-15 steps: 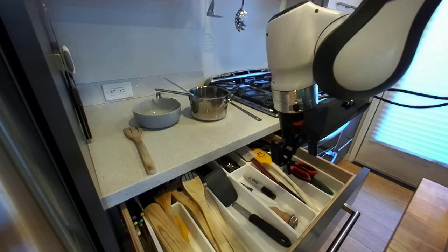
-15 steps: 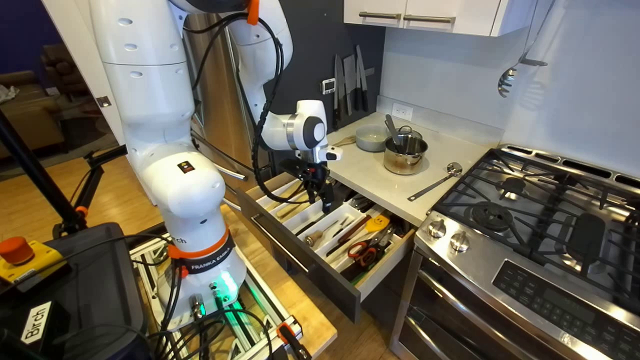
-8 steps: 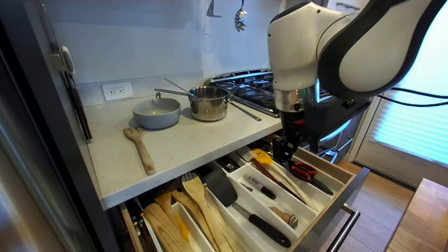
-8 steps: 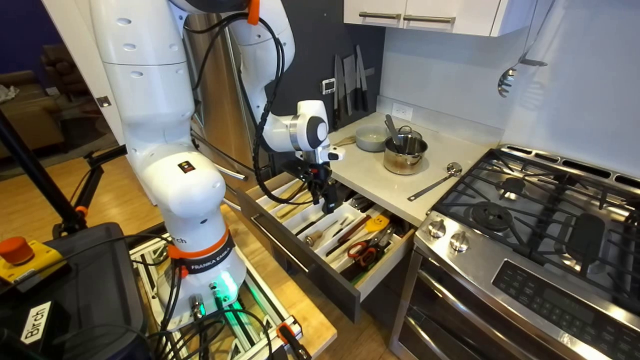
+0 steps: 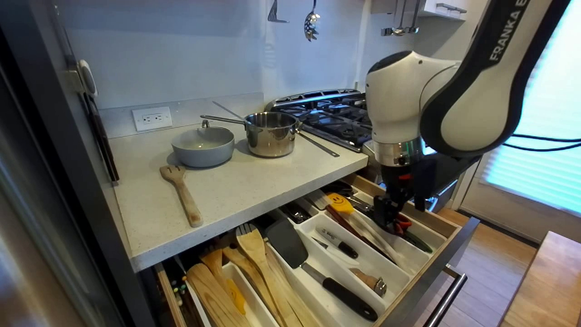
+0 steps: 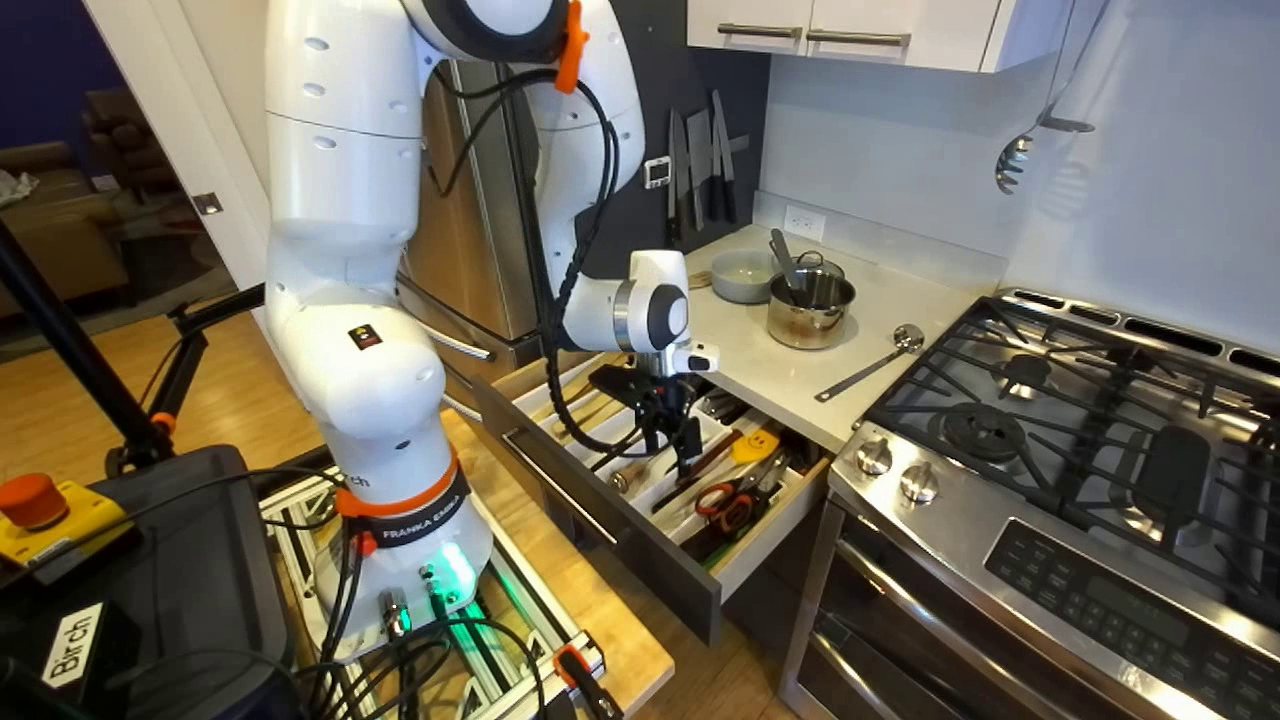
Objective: Remove the spatula from the open drawer and put it on the stove
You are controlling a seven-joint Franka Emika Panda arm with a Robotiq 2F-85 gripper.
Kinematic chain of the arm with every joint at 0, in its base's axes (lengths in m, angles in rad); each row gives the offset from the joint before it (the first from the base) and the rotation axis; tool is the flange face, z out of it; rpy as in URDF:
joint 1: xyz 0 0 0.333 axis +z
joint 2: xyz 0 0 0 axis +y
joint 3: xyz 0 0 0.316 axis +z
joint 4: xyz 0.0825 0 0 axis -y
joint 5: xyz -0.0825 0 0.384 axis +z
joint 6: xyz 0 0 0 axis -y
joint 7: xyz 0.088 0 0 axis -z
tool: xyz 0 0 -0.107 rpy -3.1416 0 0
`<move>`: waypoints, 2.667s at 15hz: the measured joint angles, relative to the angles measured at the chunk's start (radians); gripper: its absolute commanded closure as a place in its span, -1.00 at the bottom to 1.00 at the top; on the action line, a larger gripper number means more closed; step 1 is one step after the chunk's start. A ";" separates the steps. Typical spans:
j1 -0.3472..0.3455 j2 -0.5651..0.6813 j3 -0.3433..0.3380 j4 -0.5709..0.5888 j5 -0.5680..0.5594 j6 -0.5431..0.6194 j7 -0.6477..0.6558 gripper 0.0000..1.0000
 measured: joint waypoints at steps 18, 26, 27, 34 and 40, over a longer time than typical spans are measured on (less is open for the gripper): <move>-0.067 0.326 0.045 0.154 0.525 0.159 -0.508 0.09; -0.068 0.386 0.054 0.198 0.568 0.159 -0.527 0.91; -0.068 0.383 0.053 0.198 0.569 0.159 -0.527 0.91; -0.086 0.277 0.079 0.166 0.631 0.155 -0.530 0.89; -0.304 0.005 0.385 0.037 0.965 0.026 -0.718 0.88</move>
